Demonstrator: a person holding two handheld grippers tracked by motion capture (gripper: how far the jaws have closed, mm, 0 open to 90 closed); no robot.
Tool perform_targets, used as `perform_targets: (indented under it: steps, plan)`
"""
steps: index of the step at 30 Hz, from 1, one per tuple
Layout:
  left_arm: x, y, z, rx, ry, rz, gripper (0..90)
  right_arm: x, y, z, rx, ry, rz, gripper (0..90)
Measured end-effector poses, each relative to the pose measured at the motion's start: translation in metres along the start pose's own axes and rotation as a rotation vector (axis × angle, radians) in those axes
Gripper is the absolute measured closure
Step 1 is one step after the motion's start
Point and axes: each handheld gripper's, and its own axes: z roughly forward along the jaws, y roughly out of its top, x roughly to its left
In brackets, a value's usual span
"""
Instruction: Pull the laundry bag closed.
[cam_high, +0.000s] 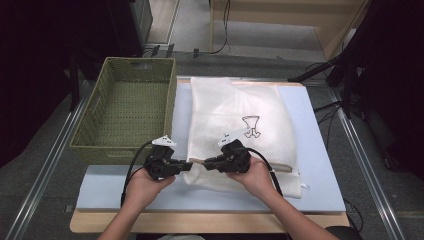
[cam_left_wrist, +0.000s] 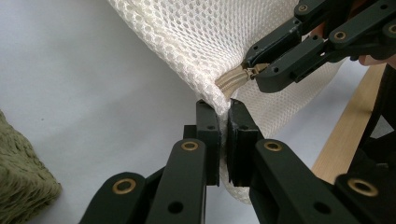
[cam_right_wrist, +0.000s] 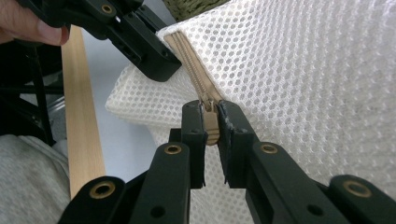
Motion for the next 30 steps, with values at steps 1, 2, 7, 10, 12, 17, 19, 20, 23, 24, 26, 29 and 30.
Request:
perform_targets:
  steps: [1,2,7,10,12,17,19,20,23,24,26,29,30]
  plan:
    - [0.000,0.000,0.000,0.000,0.000,-0.002,86.5,0.000,0.000,0.000,0.000,0.000,-0.005,83.0]
    - [0.000,0.000,0.001,0.000,-0.001,-0.002,86.5,0.000,0.000,0.000,0.003,-0.002,-0.006,83.0]
    - [0.000,-0.001,0.000,-0.004,-0.007,-0.009,86.5,0.000,0.000,-0.001,0.008,0.000,-0.008,83.1]
    - [0.001,-0.001,0.000,-0.005,-0.008,-0.017,86.5,0.002,0.000,-0.003,0.017,-0.011,-0.024,83.2]
    - [0.001,-0.001,-0.001,-0.012,-0.010,-0.019,86.6,0.003,0.000,-0.004,0.015,-0.017,-0.029,83.1]
    - [0.002,-0.002,-0.004,-0.024,-0.013,-0.018,86.4,0.002,-0.002,-0.014,0.019,-0.024,-0.034,83.1]
    - [0.001,-0.002,-0.003,-0.019,-0.014,-0.018,86.3,0.004,-0.004,-0.016,0.024,-0.033,-0.043,83.0]
    - [0.001,-0.002,-0.003,-0.016,-0.011,-0.016,86.3,0.004,-0.004,-0.016,0.029,-0.031,-0.043,83.0]
    - [0.000,-0.003,-0.002,-0.016,-0.013,-0.014,86.3,0.002,-0.004,-0.015,0.034,-0.028,-0.040,83.0]
    - [0.000,-0.003,-0.002,-0.018,-0.013,-0.013,86.3,0.002,-0.005,-0.015,0.033,-0.027,-0.042,83.0]
    - [0.000,-0.002,-0.002,-0.019,-0.016,-0.011,86.3,0.002,-0.004,-0.016,0.032,-0.025,-0.043,83.0]
    - [-0.001,-0.003,-0.002,-0.018,-0.018,-0.006,86.3,0.002,-0.004,-0.018,0.028,-0.021,-0.037,83.0]
    - [-0.001,-0.003,-0.002,-0.018,-0.018,-0.002,86.4,0.002,-0.005,-0.018,0.028,-0.021,-0.037,83.0]
